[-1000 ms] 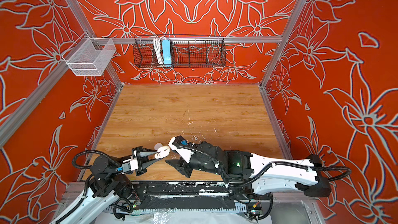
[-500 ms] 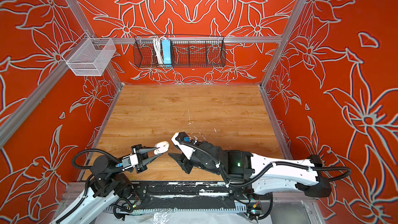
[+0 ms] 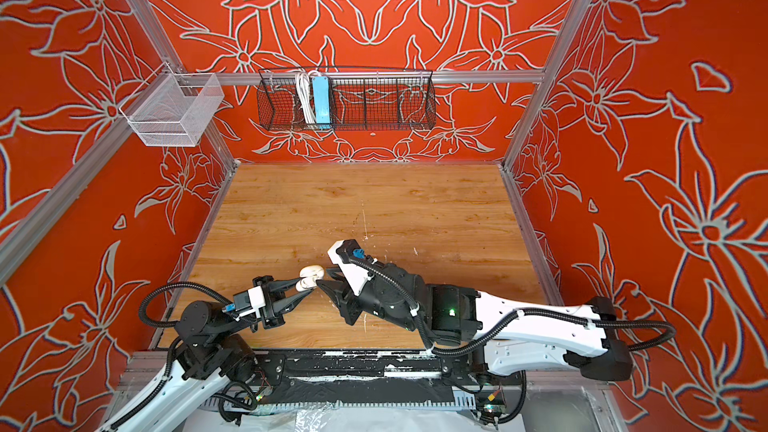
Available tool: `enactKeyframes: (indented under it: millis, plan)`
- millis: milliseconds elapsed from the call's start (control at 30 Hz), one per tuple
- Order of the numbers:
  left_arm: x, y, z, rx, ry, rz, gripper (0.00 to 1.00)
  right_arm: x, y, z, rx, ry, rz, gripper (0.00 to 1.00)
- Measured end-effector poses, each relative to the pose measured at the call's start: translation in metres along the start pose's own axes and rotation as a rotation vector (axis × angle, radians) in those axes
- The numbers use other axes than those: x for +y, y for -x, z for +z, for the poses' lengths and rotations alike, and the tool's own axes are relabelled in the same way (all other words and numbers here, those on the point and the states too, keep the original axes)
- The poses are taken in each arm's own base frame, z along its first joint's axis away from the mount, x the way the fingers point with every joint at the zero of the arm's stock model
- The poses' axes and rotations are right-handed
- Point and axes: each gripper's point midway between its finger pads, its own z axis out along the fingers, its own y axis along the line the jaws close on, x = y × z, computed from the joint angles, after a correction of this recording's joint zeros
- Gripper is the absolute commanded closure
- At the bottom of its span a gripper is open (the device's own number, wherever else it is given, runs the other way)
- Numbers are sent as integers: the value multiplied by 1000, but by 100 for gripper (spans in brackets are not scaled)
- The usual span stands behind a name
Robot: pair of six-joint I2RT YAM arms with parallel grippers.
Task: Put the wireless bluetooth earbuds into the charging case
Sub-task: 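Swing the right gripper over the open case lid, fingers pointing down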
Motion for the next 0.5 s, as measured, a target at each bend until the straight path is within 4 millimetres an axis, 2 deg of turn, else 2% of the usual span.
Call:
enactKeyframes:
  millis: [200, 500]
  plan:
    - [2, -2, 0, 7, 13, -3, 100, -7, -1, 10, -4, -30, 43, 71]
    - [3, 0, 0, 0, 17, 3, 100, -19, 1, 11, -22, -88, 87, 67]
